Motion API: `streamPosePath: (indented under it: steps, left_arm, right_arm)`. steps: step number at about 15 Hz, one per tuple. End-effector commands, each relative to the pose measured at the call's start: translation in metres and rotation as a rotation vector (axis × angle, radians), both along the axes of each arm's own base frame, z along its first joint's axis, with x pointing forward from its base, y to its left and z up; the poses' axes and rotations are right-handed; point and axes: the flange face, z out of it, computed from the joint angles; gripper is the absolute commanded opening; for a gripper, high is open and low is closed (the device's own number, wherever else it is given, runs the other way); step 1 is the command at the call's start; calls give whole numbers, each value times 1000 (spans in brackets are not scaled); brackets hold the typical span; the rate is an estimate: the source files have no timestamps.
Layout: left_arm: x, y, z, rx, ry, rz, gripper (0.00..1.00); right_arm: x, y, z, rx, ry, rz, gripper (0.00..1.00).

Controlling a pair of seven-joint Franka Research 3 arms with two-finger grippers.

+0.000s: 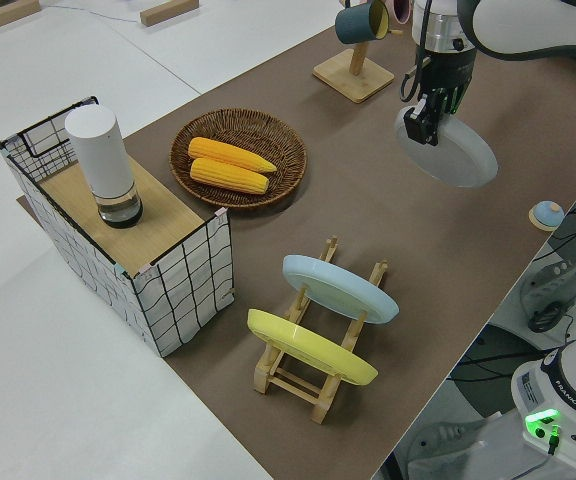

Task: Pick gray plate from low plate rack and place it on table with left arm
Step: 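Lift the gray plate out of the rack with the left gripper, then carry the plate away from the rack and lower it onto the table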

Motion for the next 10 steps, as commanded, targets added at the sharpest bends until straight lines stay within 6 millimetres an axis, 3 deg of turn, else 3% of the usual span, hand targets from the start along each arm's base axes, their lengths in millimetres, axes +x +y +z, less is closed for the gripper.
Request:
streamPosePath:
  steps: [1, 10]
  left_arm:
    - [-7, -14, -8, -98, 21, 34, 0]
    - [-8, -34, -67, -210, -4, 86, 0]
  right_arm:
    - [0, 1, 1, 4, 3, -3, 983]
    - [0, 1, 1, 4, 3, -3, 983]
